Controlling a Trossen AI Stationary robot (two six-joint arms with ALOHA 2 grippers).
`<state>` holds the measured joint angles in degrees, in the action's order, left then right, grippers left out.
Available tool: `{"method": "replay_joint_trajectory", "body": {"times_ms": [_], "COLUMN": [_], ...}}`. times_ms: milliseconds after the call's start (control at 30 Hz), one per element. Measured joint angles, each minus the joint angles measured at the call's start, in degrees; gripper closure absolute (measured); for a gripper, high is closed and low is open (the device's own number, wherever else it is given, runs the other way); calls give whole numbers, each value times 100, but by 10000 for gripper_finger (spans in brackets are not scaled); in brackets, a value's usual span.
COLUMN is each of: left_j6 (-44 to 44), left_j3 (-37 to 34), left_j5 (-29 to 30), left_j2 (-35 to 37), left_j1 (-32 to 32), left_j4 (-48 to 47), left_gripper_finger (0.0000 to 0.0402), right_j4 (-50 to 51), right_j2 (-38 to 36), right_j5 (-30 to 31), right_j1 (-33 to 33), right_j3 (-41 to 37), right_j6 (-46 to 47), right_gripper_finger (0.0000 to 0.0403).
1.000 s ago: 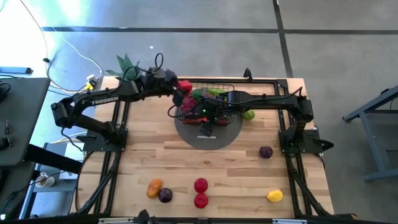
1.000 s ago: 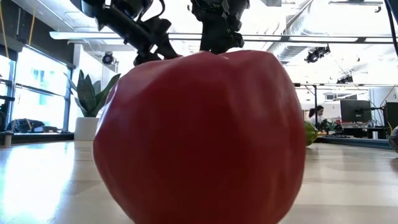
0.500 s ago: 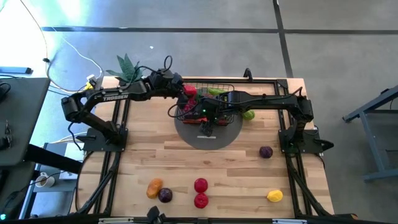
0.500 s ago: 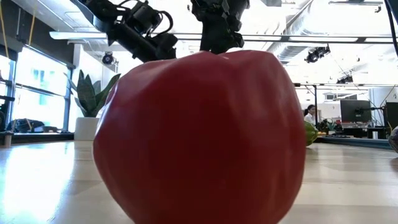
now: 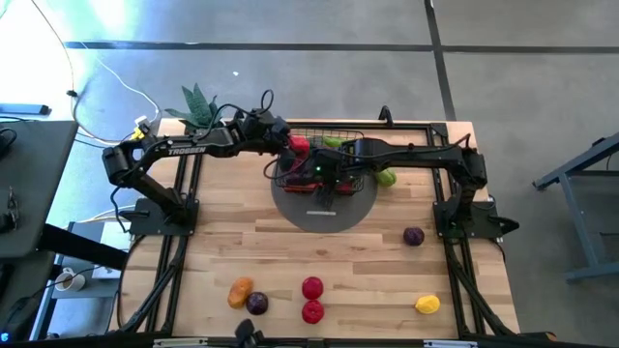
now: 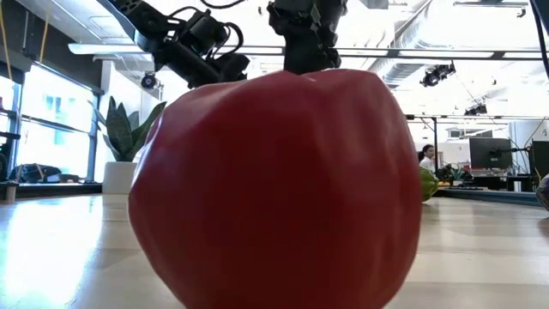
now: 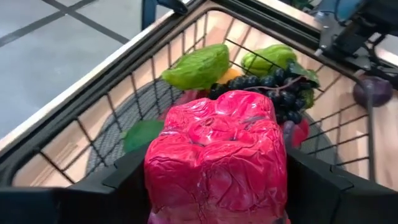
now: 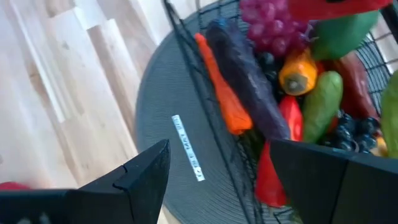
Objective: Build produce basket
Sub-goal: Put the red bell pepper into the wire basket, then put the green chayote into the wire basket
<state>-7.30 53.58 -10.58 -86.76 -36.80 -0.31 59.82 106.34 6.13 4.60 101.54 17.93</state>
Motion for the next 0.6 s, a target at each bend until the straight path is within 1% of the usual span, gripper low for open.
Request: {"method": "replay_joint_trajectory", "body": {"times_ms": [100,367,467,600], "left_j6": [1,-1,-129,-421], "left_j3": [0,26,26,28], "left_j5": [-121,-73,-73,-68], "left_j2": [0,0,0,0], "left_j1": [0,-72,-133,-274], "left_j4": [17,67,65,67], "left_gripper_finger": [118,66,54,49], "right_j4": [76,258,363,461], "right_j2": [0,0,0,0], "right_j5": [2,-13,-11,-9], "right_j1": [66,222,298,417], "right_j3": [0,0,0,0], "right_j6": [2,5,-33,-153], "right_gripper_finger": [144,144,144,144]}}
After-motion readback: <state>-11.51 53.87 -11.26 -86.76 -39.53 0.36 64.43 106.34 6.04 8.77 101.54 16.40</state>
